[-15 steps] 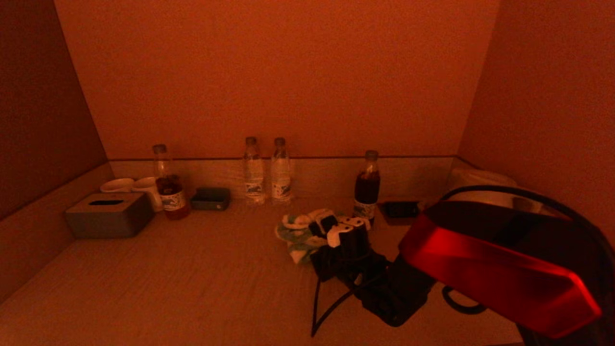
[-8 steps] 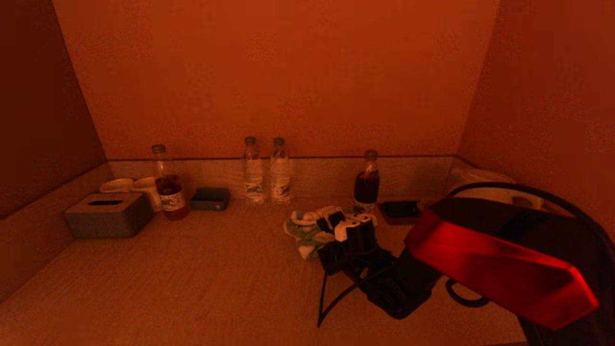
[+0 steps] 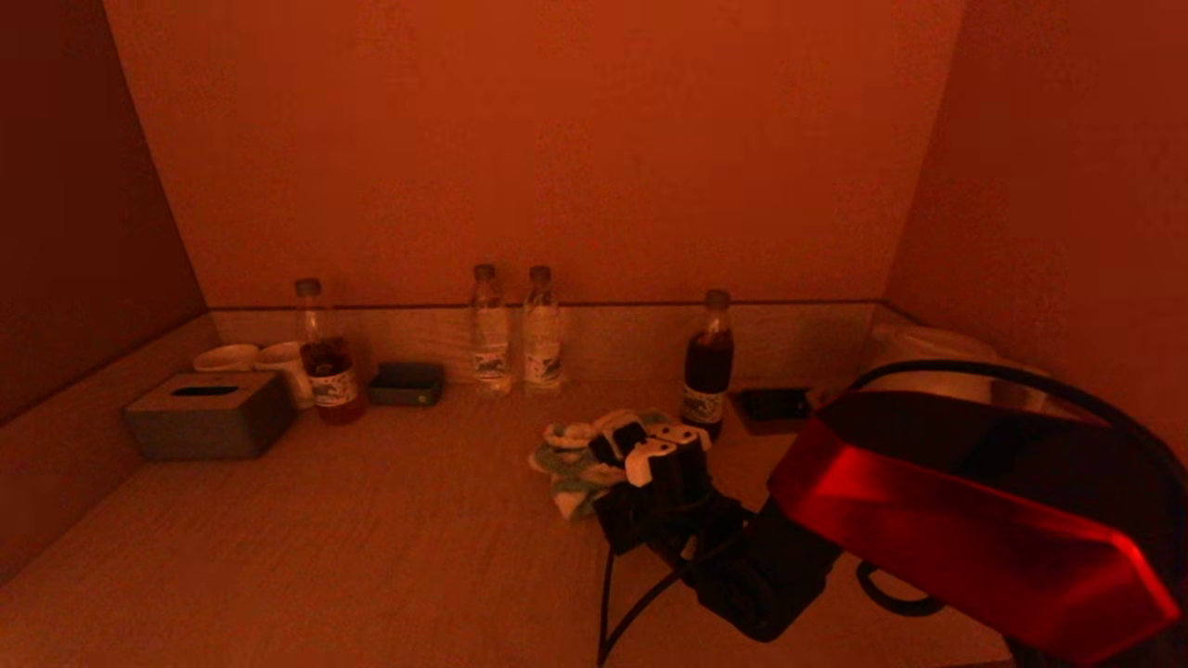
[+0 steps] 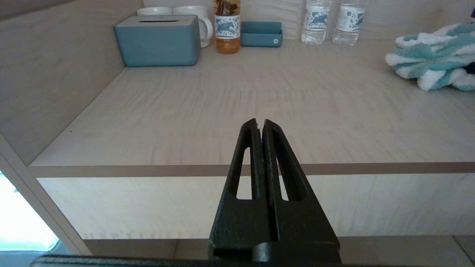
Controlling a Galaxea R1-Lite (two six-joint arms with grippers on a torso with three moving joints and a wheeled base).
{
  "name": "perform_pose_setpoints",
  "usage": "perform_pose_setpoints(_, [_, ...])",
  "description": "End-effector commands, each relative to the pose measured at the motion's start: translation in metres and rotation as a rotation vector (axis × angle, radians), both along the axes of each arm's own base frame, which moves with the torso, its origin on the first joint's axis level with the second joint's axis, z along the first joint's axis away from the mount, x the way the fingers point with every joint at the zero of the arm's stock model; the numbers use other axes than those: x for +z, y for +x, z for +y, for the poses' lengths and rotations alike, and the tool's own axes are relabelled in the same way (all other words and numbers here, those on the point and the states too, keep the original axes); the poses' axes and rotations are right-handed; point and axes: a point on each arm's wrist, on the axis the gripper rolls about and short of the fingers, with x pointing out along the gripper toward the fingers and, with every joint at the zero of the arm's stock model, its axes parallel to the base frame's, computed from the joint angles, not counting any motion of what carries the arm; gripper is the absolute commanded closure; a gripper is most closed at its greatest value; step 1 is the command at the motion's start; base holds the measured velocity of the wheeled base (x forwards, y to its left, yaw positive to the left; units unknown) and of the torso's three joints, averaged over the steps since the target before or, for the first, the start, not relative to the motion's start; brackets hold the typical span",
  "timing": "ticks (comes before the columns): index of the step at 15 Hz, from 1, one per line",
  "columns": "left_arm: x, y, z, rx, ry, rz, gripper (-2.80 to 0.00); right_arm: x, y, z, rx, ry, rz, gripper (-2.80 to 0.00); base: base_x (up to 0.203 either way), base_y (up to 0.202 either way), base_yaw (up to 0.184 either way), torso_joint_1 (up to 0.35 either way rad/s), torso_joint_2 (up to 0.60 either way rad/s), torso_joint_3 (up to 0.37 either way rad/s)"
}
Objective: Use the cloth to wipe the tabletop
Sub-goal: Sweep the stains on the table
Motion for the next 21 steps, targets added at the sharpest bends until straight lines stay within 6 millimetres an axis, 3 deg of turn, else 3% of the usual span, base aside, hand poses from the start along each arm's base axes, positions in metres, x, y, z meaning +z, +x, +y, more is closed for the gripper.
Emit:
perform_pose_setpoints(1, [0.0,0.0,0.0,0.0,0.0,-0.001,0.0,0.002,-0.001,0.001,0.002,0.003,-0.008,0.0,0.0,0.0,0.0,0.0,0.0,0.0])
perform_pose_setpoints(3, [0.0,0.0,0.0,0.0,0.0,-0.001,0.0,0.002,-0.002,0.001,0.003,0.005,-0.008,0.0,0.0,0.0,0.0,0.0,0.0,0.0])
perform_pose_setpoints(6, [0.0,0.0,0.0,0.0,0.0,-0.001,0.0,0.008,-0.048,0.041,0.142,0.016,-0.002,0.0,0.0,0.0,0.0,0.0,0.0,0.0])
perform_pose_setpoints(10, [0.0,0.0,0.0,0.0,0.0,-0.001,0.0,0.013,-0.069,0.052,0.196,0.021,-0.001,0.0,0.0,0.0,0.0,0.0,0.0,0.0])
perform_pose_setpoints(17, [0.0,0.0,0.0,0.0,0.0,-0.001,0.0,0.007,-0.044,0.04,0.128,0.03,0.0,0.0,0.0,0.0,0.0,0.0,0.0,0.0])
perform_pose_setpoints(21, [0.0,0.0,0.0,0.0,0.0,-0.001,0.0,0.005,-0.016,0.02,0.048,0.038,-0.009,0.0,0.0,0.0,0.0,0.0,0.0,0.0])
